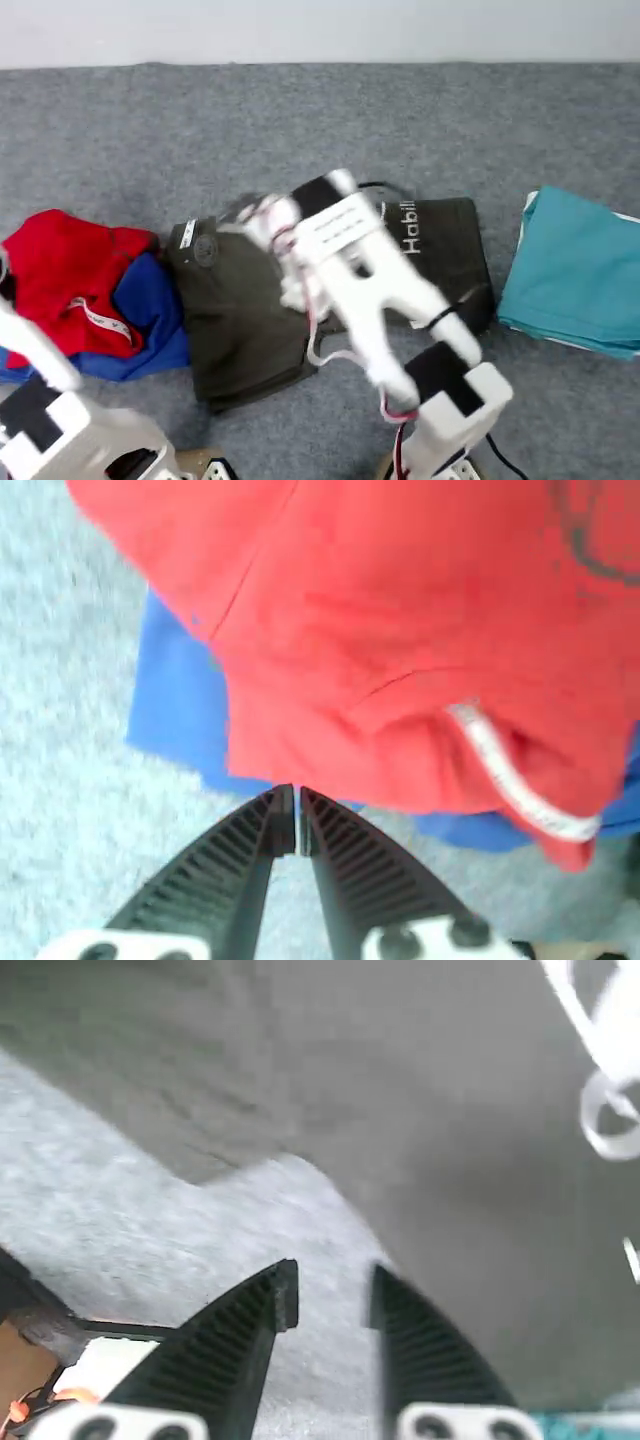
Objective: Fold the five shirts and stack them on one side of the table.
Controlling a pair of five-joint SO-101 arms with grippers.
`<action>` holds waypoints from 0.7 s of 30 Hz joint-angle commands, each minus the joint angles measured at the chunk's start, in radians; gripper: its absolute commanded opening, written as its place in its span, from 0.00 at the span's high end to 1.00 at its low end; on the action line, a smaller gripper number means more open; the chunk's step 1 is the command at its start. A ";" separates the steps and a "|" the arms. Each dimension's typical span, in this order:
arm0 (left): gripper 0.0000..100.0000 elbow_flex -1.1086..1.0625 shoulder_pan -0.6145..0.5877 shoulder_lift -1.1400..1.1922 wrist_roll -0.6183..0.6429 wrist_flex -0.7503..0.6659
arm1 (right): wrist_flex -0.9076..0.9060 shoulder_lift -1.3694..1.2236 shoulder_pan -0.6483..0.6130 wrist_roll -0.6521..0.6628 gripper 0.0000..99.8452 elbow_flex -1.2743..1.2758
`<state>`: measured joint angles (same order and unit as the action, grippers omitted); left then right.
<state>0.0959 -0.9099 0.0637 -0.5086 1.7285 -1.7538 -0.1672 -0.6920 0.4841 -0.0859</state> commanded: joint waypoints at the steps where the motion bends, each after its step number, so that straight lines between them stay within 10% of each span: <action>1: 0.98 0.002 -0.080 -0.054 -0.048 0.023 | 0.004 0.062 -0.133 -0.018 0.79 0.008; 21: 0.98 0.001 -0.206 -0.054 -0.095 0.023 | 0.430 0.047 -0.529 -0.118 0.74 0.334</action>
<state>0.0913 -1.1063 0.0637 -0.5900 1.7285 -1.3932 -0.1672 -1.2014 0.3721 0.2348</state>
